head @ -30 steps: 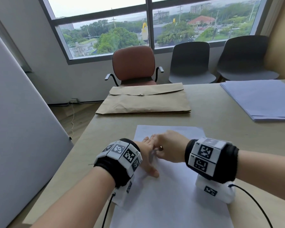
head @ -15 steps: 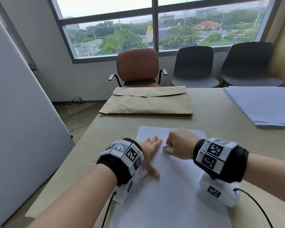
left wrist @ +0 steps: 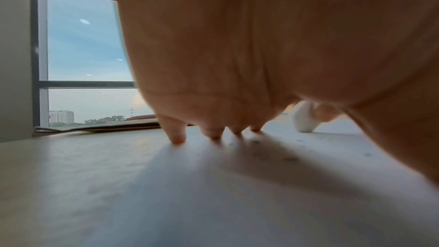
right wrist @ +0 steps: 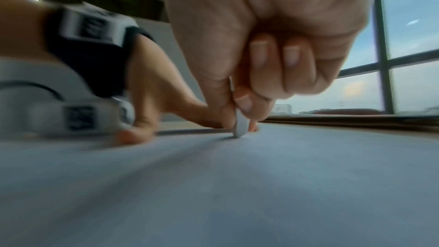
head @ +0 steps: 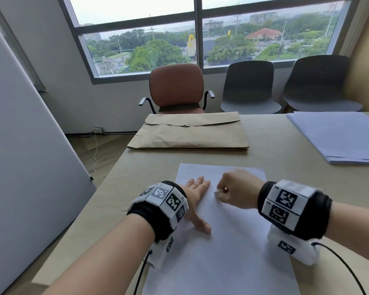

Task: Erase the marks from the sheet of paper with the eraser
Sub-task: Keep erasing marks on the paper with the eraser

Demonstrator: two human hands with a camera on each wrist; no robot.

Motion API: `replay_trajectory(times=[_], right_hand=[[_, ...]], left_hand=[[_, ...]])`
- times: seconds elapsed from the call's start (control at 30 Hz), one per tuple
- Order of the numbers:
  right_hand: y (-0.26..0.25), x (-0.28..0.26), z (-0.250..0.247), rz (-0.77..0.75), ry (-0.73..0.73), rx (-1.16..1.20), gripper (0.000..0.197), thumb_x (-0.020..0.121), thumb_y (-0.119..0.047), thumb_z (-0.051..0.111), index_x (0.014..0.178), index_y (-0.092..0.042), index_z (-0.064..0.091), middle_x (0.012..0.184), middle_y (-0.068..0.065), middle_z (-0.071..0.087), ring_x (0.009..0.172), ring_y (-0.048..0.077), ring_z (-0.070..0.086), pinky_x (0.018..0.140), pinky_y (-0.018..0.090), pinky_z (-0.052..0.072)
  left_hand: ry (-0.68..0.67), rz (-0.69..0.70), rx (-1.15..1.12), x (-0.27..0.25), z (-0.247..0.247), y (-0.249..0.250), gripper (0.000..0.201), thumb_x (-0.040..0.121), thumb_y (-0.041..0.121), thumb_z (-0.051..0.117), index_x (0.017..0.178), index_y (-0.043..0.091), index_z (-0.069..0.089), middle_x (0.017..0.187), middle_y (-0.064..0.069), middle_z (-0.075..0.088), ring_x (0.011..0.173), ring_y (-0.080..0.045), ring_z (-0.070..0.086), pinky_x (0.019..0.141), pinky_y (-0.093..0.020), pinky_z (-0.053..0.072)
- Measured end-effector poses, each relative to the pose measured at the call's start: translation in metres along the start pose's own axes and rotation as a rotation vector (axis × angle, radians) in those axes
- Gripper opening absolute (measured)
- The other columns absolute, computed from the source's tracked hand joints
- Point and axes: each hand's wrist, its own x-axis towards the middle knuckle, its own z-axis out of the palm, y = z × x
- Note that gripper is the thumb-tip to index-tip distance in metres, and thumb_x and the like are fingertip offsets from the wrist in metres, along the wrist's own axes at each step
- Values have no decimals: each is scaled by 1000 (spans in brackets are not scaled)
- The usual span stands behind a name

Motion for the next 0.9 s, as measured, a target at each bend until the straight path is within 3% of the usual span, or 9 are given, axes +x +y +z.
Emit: replay_trajectory(times=[0.13,0.3,0.4,0.5,0.63,0.7,0.8,0.9], right_hand=[[-14,-15,11,-172,-90,36,46,88,-26,52,46,-18,33,48,1,33,49,18,31,51,26,26],[10,8,-1,31,43,3,43,88,-27,48,49,-15,37,57,1,42,66,24,44,56,25,33],[-3,-2,5,-75,-15,-19,44,90,-27,47,48,-19,34,56,-1,40,65,23,41,61,25,31],[-10,-15,9,-170,-93,11,47,89,-28,50,46,-19,32,49,0,35,50,15,32,52,27,27],[6,3,-4,-8,-31,13,41,87,-27,51,50,-15,42,52,-1,40,59,20,40,46,21,26],[2,6,-5,14,0,28,40,88,-26,51,50,-16,42,55,0,46,68,23,42,50,24,30],[-14,-8,6,-107,-43,-12,41,89,-25,48,50,-18,38,71,10,59,66,24,39,63,24,29],[-13,-14,5,-142,-107,-4,44,88,-26,50,48,-17,36,52,1,41,51,15,33,52,28,27]], left_hand=[[-5,-7,19,2,1,1,119,76,54,68,146,20,-23,154,3,-27,144,-14,-18,119,-39,0],[-10,-7,-7,-2,0,2,119,76,53,68,146,21,-23,155,4,-26,144,-14,-19,119,-39,-1],[-4,-7,0,-1,0,2,119,76,53,68,146,20,-23,155,3,-27,144,-14,-19,119,-38,-2],[-14,-5,12,0,0,2,120,76,53,68,146,19,-24,154,2,-28,144,-15,-19,119,-38,-1],[-16,-11,2,-2,-1,2,119,77,53,67,146,21,-24,155,4,-27,144,-14,-19,119,-38,-2],[-9,-14,-2,-3,-1,2,119,77,53,67,146,21,-23,155,4,-26,144,-14,-19,118,-38,-2],[-15,-13,8,-1,0,2,119,77,54,67,146,19,-24,154,3,-27,144,-15,-19,119,-38,-2],[-16,-18,8,-1,0,3,120,76,53,68,146,19,-23,154,3,-27,144,-15,-19,119,-38,-2]])
